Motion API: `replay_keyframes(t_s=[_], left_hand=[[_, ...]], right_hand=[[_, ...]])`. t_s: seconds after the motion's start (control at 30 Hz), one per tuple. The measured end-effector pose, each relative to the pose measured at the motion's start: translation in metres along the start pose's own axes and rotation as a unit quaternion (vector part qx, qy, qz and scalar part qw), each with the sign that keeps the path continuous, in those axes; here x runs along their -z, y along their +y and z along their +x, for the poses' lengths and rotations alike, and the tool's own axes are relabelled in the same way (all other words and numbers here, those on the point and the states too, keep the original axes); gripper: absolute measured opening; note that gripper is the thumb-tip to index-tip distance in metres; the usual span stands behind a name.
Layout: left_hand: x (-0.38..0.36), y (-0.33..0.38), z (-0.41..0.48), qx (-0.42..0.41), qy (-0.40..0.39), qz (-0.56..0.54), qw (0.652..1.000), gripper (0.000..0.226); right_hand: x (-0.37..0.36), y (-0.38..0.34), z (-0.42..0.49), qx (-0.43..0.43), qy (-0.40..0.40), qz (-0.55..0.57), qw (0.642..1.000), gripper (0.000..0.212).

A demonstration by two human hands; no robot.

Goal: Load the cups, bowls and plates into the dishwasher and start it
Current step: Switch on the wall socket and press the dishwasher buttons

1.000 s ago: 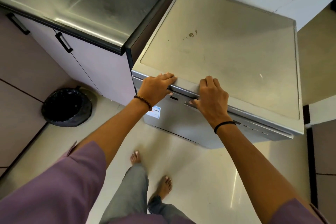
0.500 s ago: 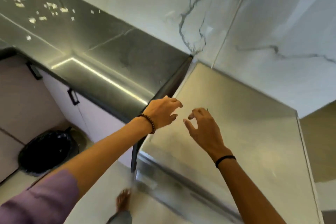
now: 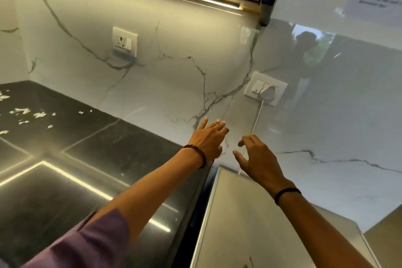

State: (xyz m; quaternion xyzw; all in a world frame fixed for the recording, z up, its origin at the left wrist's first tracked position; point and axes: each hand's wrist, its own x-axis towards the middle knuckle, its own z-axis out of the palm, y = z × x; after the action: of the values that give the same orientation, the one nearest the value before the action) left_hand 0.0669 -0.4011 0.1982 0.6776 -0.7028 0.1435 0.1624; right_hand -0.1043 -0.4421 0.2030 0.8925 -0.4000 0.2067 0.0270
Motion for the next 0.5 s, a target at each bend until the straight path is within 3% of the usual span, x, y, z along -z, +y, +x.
replay_keyframes(t_s=[0.2,0.5], left_hand=[[0.001,-0.021,0.099,0.013,-0.013,0.013,1.0,0.075],[-0.022,-0.038,0.181,0.056,0.015,0.089,0.994,0.074]], right_hand=[[0.017,0.016,0.071,-0.013,0.026,-0.048,0.998,0.046],[-0.015,0.047,0.149,-0.013,0.07,-0.295,0.953,0.065]])
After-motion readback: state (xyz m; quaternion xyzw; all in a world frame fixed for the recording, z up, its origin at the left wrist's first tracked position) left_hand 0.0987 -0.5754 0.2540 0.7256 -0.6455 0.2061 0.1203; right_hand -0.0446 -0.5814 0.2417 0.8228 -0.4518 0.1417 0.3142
